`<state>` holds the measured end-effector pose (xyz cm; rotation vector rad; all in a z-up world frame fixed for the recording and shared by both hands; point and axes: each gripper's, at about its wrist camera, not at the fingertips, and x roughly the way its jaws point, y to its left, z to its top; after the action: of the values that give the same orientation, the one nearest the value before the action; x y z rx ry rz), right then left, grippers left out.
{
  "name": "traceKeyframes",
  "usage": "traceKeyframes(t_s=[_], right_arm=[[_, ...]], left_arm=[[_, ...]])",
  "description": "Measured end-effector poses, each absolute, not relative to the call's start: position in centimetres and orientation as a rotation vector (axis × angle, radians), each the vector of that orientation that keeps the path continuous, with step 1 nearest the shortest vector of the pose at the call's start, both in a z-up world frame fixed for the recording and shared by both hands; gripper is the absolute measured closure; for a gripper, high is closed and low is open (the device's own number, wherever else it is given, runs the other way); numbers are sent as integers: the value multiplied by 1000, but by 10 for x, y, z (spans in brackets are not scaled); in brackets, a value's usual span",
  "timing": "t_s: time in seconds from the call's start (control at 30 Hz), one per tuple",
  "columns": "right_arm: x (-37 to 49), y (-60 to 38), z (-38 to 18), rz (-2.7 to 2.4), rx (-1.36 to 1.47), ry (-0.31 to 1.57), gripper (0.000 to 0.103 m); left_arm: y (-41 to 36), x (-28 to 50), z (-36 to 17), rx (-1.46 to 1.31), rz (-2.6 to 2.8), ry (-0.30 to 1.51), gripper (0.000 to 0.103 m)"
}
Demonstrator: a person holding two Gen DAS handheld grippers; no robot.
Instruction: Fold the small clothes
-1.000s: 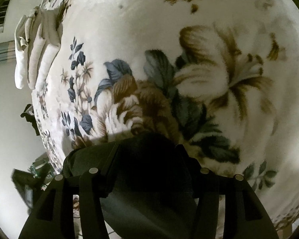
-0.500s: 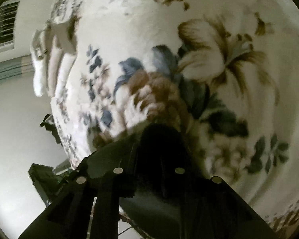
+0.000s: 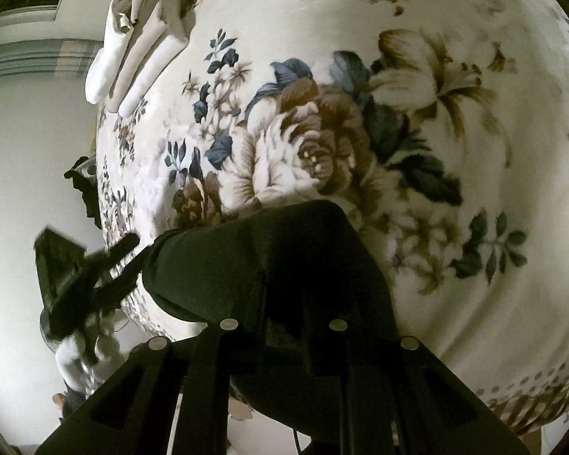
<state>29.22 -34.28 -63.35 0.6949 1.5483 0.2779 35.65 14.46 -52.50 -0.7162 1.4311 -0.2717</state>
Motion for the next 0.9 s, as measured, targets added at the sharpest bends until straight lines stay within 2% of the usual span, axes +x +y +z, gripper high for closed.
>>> traceKeyframes(t_s=[0.07,0.13,0.17,0.23,0.33,0.47,0.57,0.63,0.67,0.7,0.73,0.77,0.8,0.9], right_arm=[[293,-343,-634,276,694,1549,88],[293,-344,-634,275,699,1550,88],[293,-344,-634,271,702,1549,88],[295,-345,-632,264,701,1543,89],[297,-353,-632,245,759,1526,90],[301,-359,-639,198,823,1519,90],[313,-364,-650,177,857,1518,89],[322,-370,-662,176,921,1524,82],[326,-373,-666,175,942,1523,73],[328,-376,-668,178,951,1519,66],[328,-380,-667,176,956,1515,53],[327,-382,-666,174,955,1512,47],[323,-384,-665,185,952,1510,47],[305,-385,-671,181,922,1553,47]], left_arm=[[125,374,-539,-606,-304,1518,53],[107,380,-545,-437,-291,1548,86],[100,382,-546,-383,-303,1559,92],[95,382,-540,-325,-317,1536,93],[108,376,-532,-378,-299,1494,94],[144,375,-548,-622,-238,1478,100],[178,374,-556,-852,-175,1417,100],[188,372,-550,-898,-165,1362,98],[189,370,-547,-927,-198,1346,96],[187,368,-543,-926,-213,1343,85],[182,364,-538,-901,-229,1346,74],[175,359,-534,-878,-255,1348,47],[171,355,-531,-857,-263,1348,39],[151,344,-536,-788,-285,1377,39]])
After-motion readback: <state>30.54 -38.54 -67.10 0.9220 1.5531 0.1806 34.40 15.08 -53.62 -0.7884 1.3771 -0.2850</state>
